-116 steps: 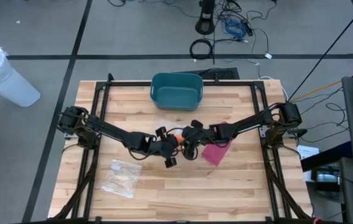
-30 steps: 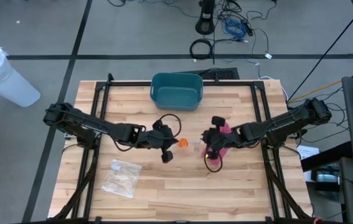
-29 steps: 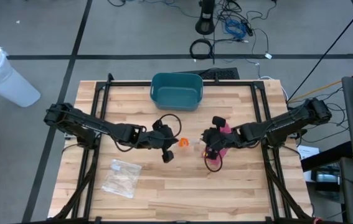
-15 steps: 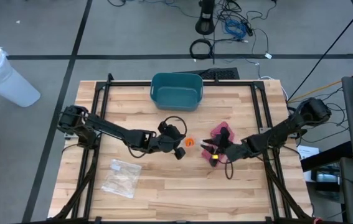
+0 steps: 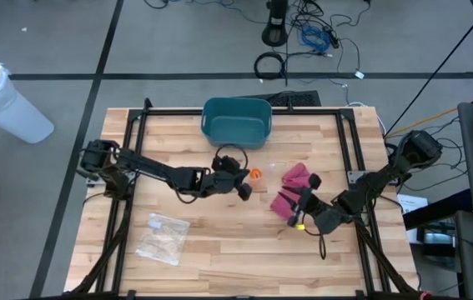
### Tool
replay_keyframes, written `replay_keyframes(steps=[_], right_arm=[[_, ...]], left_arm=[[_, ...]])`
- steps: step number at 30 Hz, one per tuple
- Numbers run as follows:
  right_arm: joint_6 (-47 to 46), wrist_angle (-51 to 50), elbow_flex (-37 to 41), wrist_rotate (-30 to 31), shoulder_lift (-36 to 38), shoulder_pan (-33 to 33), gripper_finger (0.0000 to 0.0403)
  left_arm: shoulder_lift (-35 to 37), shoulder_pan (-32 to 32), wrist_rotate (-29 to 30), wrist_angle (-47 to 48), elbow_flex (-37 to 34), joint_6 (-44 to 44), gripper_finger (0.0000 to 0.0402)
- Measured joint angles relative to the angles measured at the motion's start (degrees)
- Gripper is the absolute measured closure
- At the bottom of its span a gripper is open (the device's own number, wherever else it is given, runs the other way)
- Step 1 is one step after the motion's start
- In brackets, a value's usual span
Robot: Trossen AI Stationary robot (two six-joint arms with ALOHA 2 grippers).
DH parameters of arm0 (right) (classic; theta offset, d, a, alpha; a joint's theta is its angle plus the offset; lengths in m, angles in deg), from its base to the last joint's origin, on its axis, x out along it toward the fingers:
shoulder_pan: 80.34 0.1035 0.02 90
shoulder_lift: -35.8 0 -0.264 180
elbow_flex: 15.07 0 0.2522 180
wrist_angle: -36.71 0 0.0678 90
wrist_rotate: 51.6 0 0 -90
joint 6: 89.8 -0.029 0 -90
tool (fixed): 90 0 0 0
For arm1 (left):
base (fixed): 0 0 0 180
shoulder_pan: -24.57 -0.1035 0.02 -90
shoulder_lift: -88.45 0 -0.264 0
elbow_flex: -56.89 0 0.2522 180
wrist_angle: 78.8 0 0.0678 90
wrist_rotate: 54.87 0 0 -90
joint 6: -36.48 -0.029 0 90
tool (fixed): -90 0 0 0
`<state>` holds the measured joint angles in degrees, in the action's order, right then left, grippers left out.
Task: Roll bandage
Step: Put the rolled orange bandage into the right transparent zip lock
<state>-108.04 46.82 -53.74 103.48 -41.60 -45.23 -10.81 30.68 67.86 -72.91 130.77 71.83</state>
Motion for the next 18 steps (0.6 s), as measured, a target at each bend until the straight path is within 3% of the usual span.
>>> replay_keyframes(steps=[4,10,14,18], right_arm=[[1.57,3.12,0.02,0.20,0.00,-1.76,0.0304],[5.54,10.12,0.02,-8.64,0.00,-5.32,0.0258],[18.92,15.54,0.02,-12.82,0.00,-6.96,0.0212],[38.01,19.06,-0.04,-17.22,0.00,-8.88,0.0172]], left_arm=[[0.01,-1.28,0.16,-5.35,0.00,1.87,0.0390],[0.05,-1.75,0.17,-11.21,0.00,1.88,0.0387],[0.07,-1.75,0.15,-11.20,0.00,1.90,0.0387],[0.07,-1.75,-1.92,-11.11,0.00,1.90,0.0386]])
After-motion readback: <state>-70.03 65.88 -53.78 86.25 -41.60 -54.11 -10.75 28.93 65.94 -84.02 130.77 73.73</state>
